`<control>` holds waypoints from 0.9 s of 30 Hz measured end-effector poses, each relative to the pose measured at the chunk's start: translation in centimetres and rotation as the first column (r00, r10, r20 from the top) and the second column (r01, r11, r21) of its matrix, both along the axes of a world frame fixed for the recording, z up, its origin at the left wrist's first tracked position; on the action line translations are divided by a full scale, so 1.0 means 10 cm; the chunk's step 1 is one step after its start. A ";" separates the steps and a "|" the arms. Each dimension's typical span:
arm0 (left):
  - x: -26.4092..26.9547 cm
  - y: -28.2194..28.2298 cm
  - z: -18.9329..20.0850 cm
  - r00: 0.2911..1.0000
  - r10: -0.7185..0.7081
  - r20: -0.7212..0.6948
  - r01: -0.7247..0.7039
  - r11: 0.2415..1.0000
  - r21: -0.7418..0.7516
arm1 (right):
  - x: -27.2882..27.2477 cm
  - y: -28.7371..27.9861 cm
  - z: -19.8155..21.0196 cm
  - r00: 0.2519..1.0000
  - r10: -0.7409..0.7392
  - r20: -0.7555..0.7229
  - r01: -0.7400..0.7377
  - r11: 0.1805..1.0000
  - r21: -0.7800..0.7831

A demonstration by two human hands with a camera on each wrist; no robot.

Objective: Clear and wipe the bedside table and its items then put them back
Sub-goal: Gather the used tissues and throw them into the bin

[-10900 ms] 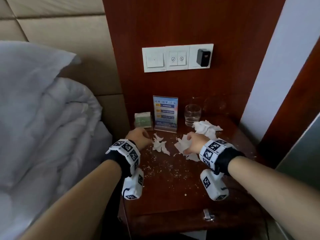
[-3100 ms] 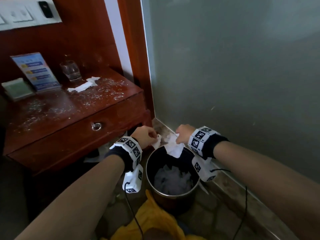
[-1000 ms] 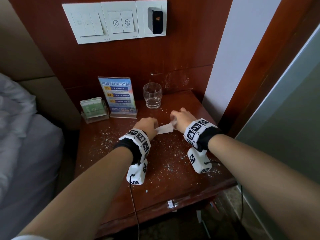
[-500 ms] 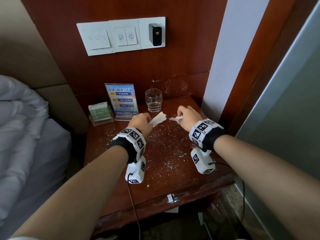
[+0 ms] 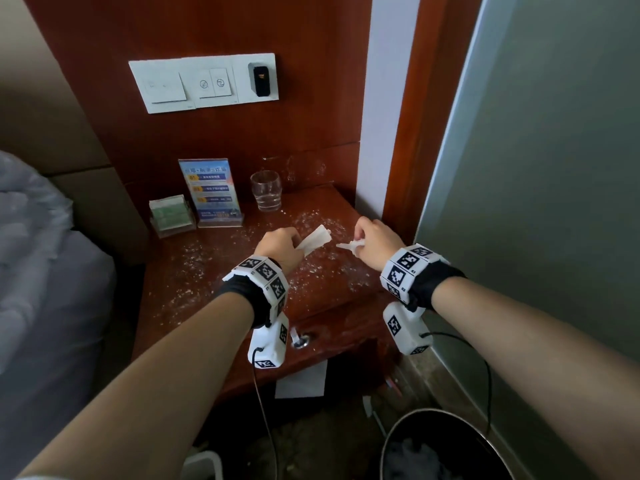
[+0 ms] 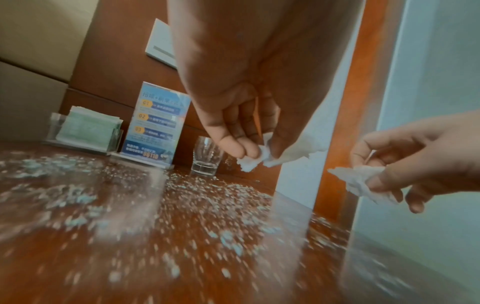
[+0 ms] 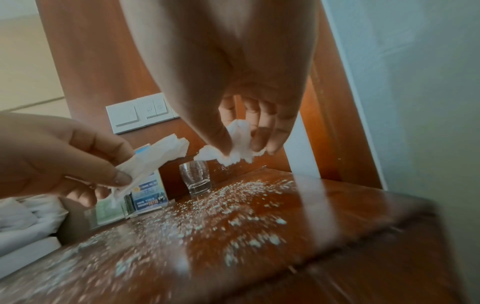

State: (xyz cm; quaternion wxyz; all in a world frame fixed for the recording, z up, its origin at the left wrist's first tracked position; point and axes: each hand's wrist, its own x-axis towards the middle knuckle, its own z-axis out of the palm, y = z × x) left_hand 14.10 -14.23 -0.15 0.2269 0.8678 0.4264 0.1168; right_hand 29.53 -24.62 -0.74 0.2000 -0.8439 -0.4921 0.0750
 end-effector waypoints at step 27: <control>0.29 -2.52 -0.79 0.793 -0.492 -0.360 0.476 0.868 -0.140 | -0.12 -2.78 -1.07 0.979 -0.176 -0.101 0.142 0.949 -0.282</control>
